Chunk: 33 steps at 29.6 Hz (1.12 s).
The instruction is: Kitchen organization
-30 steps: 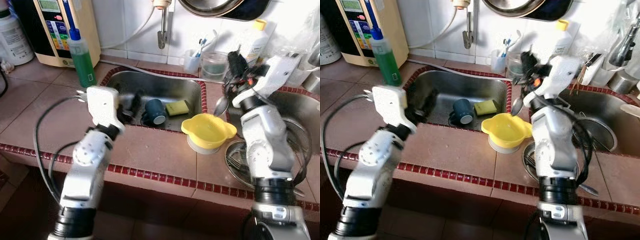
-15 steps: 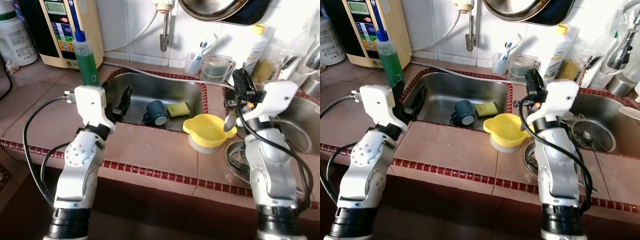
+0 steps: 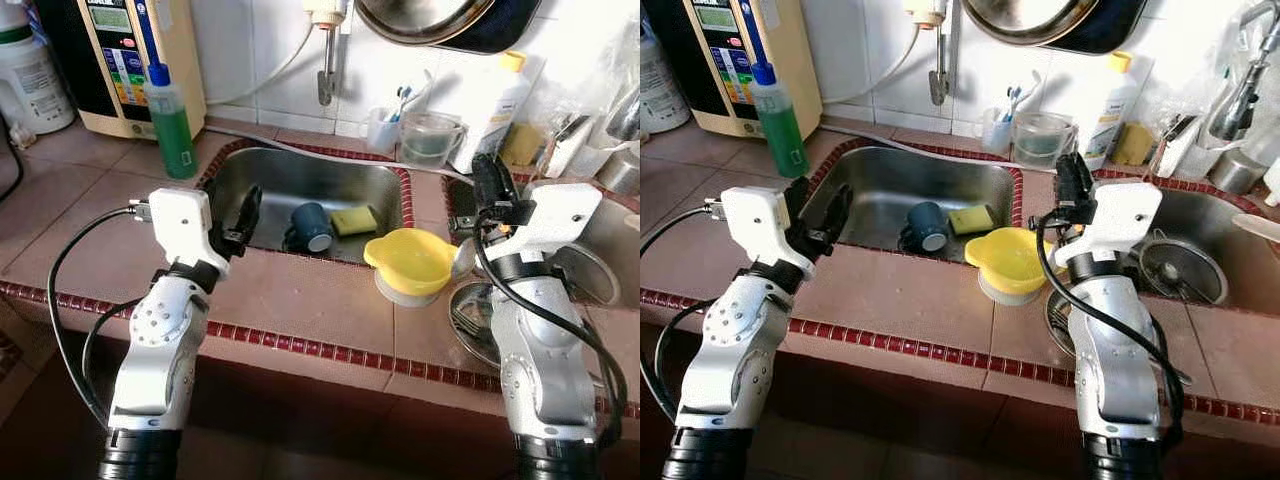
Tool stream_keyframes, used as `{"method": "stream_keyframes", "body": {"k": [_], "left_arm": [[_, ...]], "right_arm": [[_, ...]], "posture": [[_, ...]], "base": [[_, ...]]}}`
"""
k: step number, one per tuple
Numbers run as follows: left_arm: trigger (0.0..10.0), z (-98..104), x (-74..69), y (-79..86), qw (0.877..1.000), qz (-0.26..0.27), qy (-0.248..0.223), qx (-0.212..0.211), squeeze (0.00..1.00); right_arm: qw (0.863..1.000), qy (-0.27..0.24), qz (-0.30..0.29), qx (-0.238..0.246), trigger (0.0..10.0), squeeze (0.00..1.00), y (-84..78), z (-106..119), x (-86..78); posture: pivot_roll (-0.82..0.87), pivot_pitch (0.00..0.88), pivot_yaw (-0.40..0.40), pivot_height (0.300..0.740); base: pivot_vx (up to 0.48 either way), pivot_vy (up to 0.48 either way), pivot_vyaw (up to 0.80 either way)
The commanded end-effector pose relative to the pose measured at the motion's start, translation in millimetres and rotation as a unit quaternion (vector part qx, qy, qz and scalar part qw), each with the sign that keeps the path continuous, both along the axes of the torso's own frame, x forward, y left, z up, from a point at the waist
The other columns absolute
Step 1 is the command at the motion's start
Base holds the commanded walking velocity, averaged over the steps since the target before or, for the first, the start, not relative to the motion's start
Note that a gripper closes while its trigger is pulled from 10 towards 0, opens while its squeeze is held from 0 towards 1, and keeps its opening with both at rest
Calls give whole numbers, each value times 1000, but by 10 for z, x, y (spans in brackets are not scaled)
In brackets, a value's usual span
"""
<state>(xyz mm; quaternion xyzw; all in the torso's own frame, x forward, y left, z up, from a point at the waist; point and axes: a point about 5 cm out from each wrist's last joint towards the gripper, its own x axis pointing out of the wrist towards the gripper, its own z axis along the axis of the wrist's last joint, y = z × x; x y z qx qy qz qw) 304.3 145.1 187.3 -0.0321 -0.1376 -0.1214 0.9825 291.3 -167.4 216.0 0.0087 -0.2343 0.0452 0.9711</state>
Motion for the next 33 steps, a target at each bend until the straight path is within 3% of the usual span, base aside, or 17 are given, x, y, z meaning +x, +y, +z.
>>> {"method": "stream_keyframes", "body": {"k": [1, 17, 33], "left_arm": [[10000, 4, -14, -22, 1000, -6, 3, 0, 0], [10000, 48, -5, -29, 1000, -27, 2, 4, 0], [10000, 50, -8, -50, 999, -35, 5, 1, 0]], "right_arm": [[1000, -4, -7, 3, 10000, 0, -12, 30, -21], [1000, -4, -8, 7, 10000, 0, 20, 72, -58], [1000, 1, -8, 9, 10000, 0, 26, 64, -65]], "posture": [[-87, 0, -21, 740], [-90, 0, -13, 740], [-93, 0, -8, 740]], "base": [[0, 0, 0], [0, 0, 0], [254, 0, 0]]}}
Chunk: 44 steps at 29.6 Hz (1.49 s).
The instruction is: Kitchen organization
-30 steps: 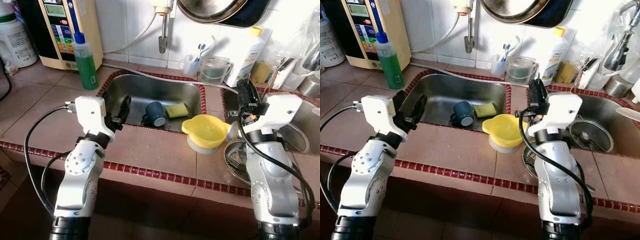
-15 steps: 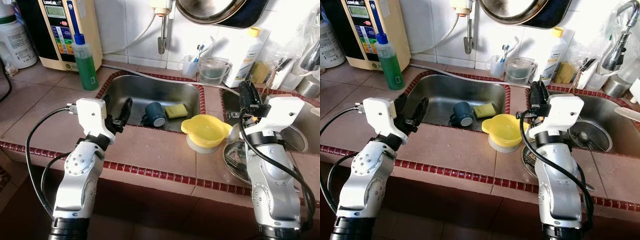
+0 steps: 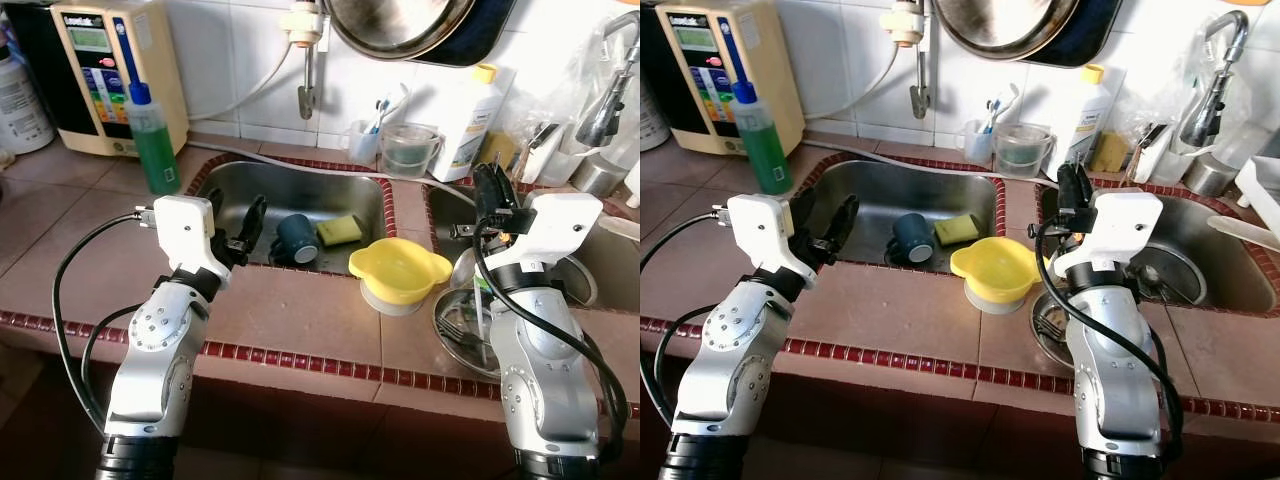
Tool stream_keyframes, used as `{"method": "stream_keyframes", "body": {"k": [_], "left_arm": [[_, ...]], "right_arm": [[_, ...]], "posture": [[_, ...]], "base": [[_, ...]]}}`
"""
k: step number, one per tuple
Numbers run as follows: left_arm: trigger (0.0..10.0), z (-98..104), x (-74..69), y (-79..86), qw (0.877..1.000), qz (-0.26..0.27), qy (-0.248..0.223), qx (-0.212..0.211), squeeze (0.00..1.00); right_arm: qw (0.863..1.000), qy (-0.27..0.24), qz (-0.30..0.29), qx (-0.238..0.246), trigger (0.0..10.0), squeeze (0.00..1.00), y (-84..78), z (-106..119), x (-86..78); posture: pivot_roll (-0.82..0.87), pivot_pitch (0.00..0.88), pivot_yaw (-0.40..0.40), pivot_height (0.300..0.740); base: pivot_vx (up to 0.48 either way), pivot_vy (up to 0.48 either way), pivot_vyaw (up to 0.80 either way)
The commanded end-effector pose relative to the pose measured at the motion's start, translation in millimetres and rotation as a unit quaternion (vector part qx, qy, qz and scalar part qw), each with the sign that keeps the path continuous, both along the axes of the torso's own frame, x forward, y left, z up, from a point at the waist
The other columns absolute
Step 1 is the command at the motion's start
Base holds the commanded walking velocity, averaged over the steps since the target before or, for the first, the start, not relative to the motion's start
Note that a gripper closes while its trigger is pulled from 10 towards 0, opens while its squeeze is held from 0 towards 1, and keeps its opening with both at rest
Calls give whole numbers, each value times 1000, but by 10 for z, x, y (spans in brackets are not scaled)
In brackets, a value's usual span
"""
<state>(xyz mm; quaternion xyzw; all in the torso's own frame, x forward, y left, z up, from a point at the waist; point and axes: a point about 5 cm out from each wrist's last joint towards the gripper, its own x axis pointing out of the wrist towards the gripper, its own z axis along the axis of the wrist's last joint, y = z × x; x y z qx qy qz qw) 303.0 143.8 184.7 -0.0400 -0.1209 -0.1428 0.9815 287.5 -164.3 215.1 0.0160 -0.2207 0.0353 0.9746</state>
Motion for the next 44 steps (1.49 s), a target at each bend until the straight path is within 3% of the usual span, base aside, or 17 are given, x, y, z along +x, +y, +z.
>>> {"method": "stream_keyframes", "body": {"k": [1, 44], "left_arm": [[10000, 76, 4, -39, 1000, -13, -12, 4, 0], [10000, 82, 3, -84, 1000, -24, -8, -1, 0]], "right_arm": [[1000, -13, -1, 1, 10000, 0, -4, 71, -28], [1000, -3, 2, 1, 10000, 0, 18, 45, -64]], "posture": [[-93, 0, -8, 740], [-101, 0, -3, 740]], "base": [[259, 0, 0], [308, 0, 0]]}}
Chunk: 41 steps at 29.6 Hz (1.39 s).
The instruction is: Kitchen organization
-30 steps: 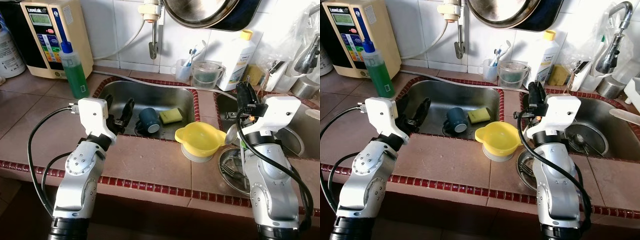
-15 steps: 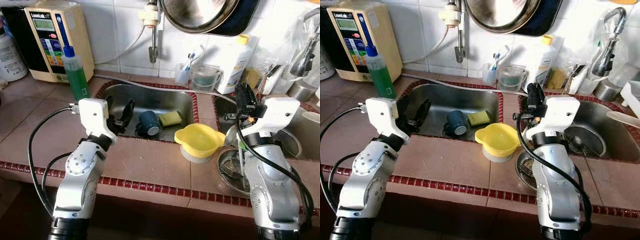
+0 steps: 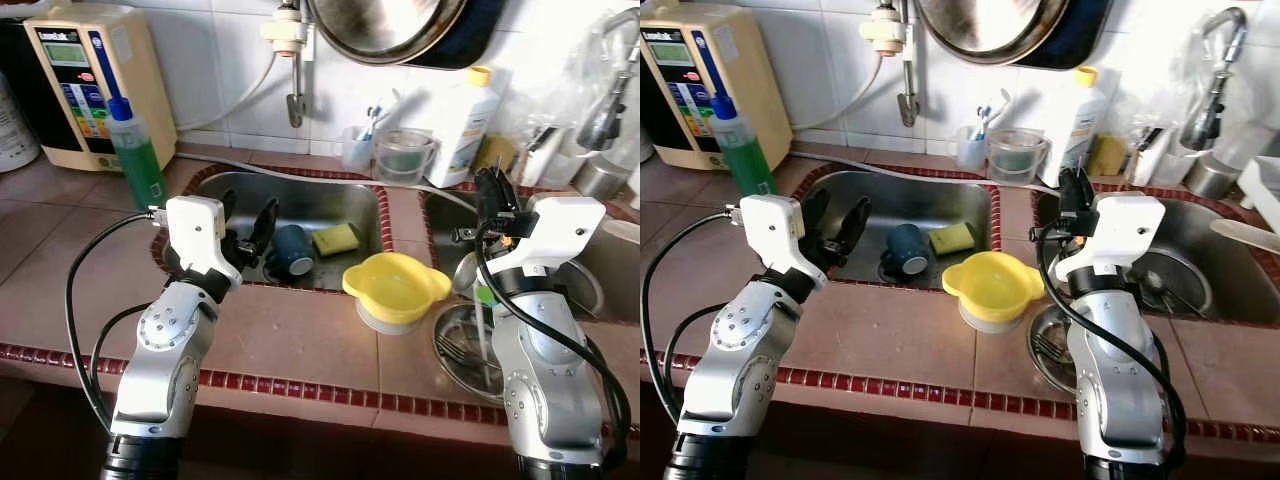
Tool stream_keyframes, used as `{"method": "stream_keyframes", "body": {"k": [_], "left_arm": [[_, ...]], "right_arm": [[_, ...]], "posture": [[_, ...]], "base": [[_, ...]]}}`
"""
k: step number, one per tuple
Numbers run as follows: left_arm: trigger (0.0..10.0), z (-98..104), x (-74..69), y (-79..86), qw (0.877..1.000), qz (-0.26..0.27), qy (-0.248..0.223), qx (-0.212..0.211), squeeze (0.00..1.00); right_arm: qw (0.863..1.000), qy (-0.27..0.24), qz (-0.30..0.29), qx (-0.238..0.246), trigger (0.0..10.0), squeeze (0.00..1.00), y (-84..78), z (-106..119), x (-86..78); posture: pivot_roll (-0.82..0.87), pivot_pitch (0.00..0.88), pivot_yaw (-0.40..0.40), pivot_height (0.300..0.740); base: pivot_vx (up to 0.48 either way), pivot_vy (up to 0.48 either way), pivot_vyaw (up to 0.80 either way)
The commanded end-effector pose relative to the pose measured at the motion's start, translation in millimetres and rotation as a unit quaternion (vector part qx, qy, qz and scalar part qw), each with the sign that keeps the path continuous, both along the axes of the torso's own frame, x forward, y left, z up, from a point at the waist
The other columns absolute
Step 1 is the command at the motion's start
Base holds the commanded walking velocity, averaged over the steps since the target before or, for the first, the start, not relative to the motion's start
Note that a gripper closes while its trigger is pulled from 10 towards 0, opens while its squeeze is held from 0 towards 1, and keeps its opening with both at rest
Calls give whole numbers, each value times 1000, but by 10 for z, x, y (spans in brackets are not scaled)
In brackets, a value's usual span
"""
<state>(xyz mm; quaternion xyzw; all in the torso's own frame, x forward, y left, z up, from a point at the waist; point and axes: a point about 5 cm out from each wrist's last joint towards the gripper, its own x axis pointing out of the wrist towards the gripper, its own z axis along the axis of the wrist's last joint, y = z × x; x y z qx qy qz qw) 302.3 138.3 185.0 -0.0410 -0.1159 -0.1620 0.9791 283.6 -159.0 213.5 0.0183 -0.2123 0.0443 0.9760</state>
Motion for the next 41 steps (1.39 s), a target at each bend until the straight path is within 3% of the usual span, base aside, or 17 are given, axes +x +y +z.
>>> {"method": "stream_keyframes", "body": {"k": [1, 14, 27, 37, 41], "left_arm": [[10000, 80, 10, -29, 1000, -5, -11, -3, 0], [10000, 82, 10, -36, 1000, -8, -10, -7, 0], [10000, 135, -2, -72, 999, -29, -19, -7, 0], [10000, 160, -79, -218, 996, -83, -26, 8, 0], [10000, 155, -132, -290, 994, -107, -22, 14, 0]], "right_arm": [[1000, -11, -8, 1, 10000, 0, -34, 61, -24], [1000, -8, -7, 2, 10000, 0, -27, 51, -28], [1000, -7, -11, -8, 10000, 0, -82, 56, 5], [999, -11, -21, -29, 10000, 0, -223, 84, 131], [999, -17, -23, -39, 10000, 0, -289, 137, 250]], "posture": [[-101, 0, -3, 740], [-103, 0, -1, 740], [-103, 0, -2, 740], [-104, 0, 3, 740], [-102, 0, 9, 740]], "base": [[345, 0, 0], [337, 0, 0], [0, 0, 0], [0, 0, 0], [0, 0, 0]]}}
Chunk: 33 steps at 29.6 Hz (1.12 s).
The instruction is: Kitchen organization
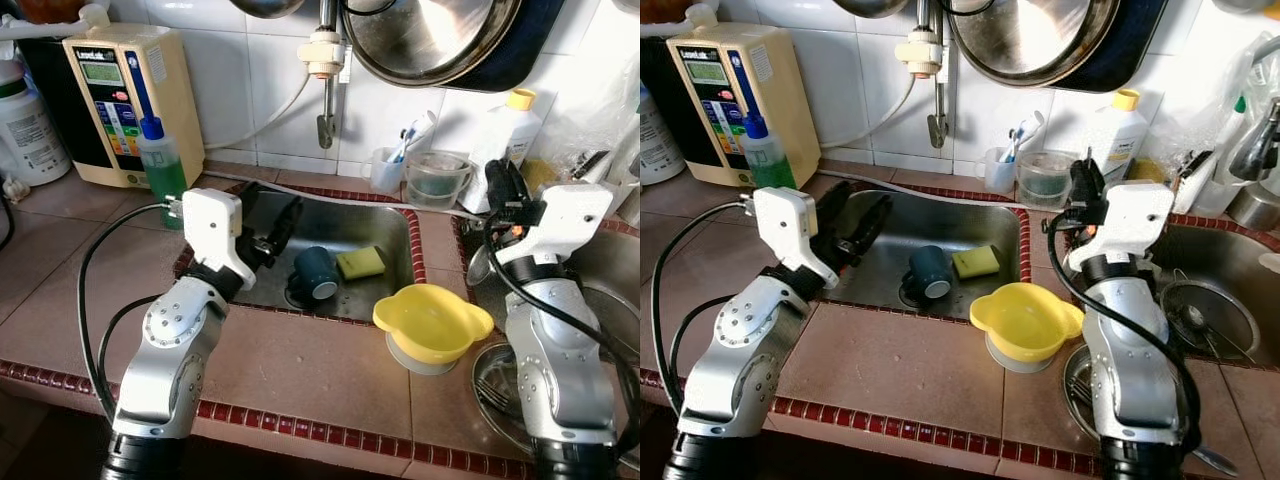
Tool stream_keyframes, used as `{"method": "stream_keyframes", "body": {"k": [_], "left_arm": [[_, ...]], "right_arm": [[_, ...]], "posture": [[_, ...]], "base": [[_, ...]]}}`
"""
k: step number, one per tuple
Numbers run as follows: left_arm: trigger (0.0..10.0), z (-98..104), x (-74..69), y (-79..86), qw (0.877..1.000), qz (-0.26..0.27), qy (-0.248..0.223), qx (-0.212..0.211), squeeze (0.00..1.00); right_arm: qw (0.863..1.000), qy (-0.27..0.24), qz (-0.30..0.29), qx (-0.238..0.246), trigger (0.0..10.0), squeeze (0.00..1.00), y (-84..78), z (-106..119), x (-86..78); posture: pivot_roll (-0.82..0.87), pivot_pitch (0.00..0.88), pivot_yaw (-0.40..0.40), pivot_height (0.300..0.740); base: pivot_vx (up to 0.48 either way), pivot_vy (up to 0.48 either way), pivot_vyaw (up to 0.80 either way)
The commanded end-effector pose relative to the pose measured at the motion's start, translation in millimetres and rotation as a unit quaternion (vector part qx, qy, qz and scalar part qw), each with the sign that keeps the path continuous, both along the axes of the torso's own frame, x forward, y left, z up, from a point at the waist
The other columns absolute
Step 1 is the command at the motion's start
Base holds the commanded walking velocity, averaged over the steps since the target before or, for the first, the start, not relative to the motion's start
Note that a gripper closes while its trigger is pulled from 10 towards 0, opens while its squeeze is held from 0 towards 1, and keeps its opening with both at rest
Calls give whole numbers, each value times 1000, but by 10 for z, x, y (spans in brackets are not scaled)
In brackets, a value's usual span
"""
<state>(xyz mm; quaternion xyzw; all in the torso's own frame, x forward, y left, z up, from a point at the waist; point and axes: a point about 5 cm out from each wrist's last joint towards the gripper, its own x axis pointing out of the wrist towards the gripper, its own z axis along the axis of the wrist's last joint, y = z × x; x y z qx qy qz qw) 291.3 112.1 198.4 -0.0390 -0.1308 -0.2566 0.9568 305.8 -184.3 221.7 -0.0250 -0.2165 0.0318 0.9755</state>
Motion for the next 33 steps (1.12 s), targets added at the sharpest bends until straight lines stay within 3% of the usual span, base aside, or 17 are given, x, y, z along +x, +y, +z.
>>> {"method": "stream_keyframes", "body": {"k": [1, 16, 33], "left_arm": [[10000, 13, -29, -36, 1000, -16, 2, 5, 0], [10000, -109, -145, -82, 998, -45, 40, 13, 0], [10000, -55, -274, -166, 995, -76, 56, 7, 0]], "right_arm": [[1000, -12, -2, -1, 10000, 0, -48, 68, 46], [1000, -12, -7, -25, 10000, 0, -228, 97, 292], [1000, 5, -2, 14, 10000, 0, -279, 146, 592]], "posture": [[-102, 0, 11, 740], [-95, 58, 32, 740], [-87, 123, 61, 740]], "base": [[0, 0, 0], [0, 0, 0], [0, 0, 0]]}}
